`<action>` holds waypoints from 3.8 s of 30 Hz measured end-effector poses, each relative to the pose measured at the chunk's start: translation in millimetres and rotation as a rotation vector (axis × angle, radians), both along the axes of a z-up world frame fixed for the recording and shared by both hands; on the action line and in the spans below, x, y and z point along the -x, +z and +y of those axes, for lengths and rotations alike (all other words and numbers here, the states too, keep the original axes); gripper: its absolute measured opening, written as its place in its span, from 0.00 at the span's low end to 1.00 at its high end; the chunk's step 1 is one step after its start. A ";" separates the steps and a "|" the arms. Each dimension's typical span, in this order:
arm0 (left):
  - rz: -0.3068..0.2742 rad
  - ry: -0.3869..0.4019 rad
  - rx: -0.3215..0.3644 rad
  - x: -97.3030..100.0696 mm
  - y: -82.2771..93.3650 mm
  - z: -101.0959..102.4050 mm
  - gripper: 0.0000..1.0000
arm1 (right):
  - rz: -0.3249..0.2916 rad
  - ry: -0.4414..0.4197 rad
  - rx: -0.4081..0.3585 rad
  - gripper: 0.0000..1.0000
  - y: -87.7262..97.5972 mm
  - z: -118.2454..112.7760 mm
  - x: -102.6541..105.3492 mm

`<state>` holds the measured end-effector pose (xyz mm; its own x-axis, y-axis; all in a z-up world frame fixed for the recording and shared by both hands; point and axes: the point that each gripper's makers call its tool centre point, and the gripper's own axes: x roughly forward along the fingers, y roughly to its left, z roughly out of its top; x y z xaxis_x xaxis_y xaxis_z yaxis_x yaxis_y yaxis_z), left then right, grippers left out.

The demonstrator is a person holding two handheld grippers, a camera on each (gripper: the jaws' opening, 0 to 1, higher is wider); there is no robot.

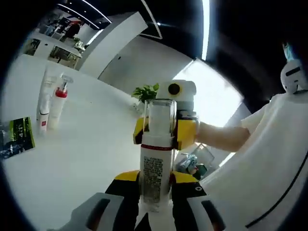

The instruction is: Arrange the skincare products in the storage area until every visible bottle or jar stands upright without overlapping.

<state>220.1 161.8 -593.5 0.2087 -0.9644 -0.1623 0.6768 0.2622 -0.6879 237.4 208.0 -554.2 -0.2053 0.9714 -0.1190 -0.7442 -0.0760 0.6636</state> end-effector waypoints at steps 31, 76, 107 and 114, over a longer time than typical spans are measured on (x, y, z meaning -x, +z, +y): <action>-0.279 -0.123 -0.507 20.4 -70.6 4.3 0.23 | -0.508 0.449 0.586 0.22 -57.5 -25.6 27.6; -0.185 0.117 -0.559 4.5 -90.8 78.3 0.29 | -0.755 0.484 0.978 0.20 -97.6 -27.2 -102.1; -0.160 0.213 -0.558 8.1 -91.3 99.7 0.29 | -0.792 0.489 1.081 0.21 -118.7 -26.3 -171.8; -0.148 0.233 -0.564 12.7 -92.4 106.3 0.29 | -0.809 0.456 1.107 0.21 -122.1 -22.4 -186.4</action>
